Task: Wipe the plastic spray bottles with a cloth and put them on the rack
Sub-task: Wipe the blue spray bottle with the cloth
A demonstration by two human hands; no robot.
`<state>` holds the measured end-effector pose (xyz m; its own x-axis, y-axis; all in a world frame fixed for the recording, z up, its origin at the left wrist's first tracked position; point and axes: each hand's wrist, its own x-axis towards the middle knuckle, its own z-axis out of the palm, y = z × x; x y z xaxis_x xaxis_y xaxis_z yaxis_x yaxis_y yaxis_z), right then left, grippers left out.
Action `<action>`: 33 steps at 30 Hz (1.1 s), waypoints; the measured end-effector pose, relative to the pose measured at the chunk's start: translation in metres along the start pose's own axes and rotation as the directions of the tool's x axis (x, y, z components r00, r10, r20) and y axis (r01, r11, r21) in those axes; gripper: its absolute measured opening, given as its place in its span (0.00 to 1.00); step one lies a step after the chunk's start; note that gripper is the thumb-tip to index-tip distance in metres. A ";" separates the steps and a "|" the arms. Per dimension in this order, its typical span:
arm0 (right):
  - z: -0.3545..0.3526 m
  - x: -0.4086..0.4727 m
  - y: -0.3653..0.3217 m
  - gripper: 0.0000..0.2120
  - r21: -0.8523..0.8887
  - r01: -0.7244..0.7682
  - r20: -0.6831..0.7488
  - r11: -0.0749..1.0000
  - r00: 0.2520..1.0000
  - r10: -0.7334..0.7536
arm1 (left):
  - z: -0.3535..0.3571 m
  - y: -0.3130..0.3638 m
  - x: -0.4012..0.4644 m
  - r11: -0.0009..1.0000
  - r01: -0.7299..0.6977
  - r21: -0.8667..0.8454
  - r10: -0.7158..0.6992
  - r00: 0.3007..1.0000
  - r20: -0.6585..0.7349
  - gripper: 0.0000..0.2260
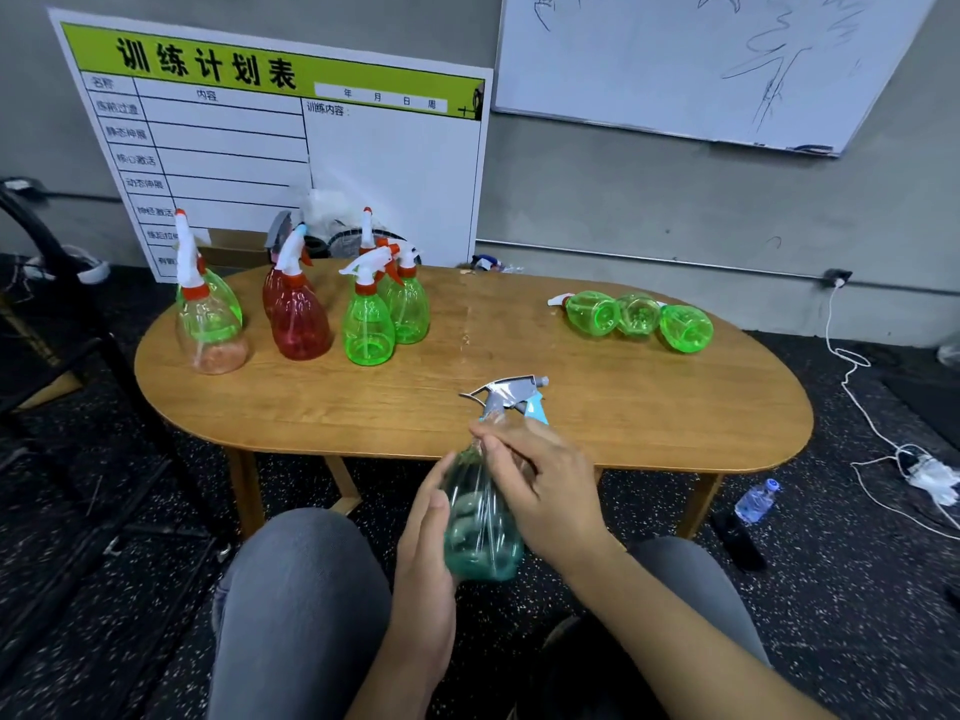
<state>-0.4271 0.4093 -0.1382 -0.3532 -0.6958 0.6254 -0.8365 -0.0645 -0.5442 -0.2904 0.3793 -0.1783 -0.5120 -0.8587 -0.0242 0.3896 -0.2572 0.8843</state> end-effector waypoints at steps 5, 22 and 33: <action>-0.005 -0.041 -0.015 0.11 -0.043 0.262 0.046 0.964 0.964 -0.260 | -0.004 0.000 0.001 0.998 0.022 -0.066 -0.022 1.000 -0.001 0.19; -0.006 0.002 -0.001 0.14 -0.081 0.118 -0.005 0.990 0.993 -0.119 | -0.004 0.004 -0.001 0.998 -0.038 0.052 0.036 0.999 0.041 0.20; -0.022 -0.029 0.003 0.11 0.203 -0.053 -0.198 0.978 0.976 0.094 | -0.003 0.003 -0.002 0.997 -0.033 -0.076 0.039 0.997 0.069 0.27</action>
<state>-0.4283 0.4452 -0.1456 -0.5063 -0.5433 0.6696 -0.7140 -0.1714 -0.6789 -0.2856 0.3785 -0.1770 -0.5479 -0.8355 0.0419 0.4634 -0.2613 0.8468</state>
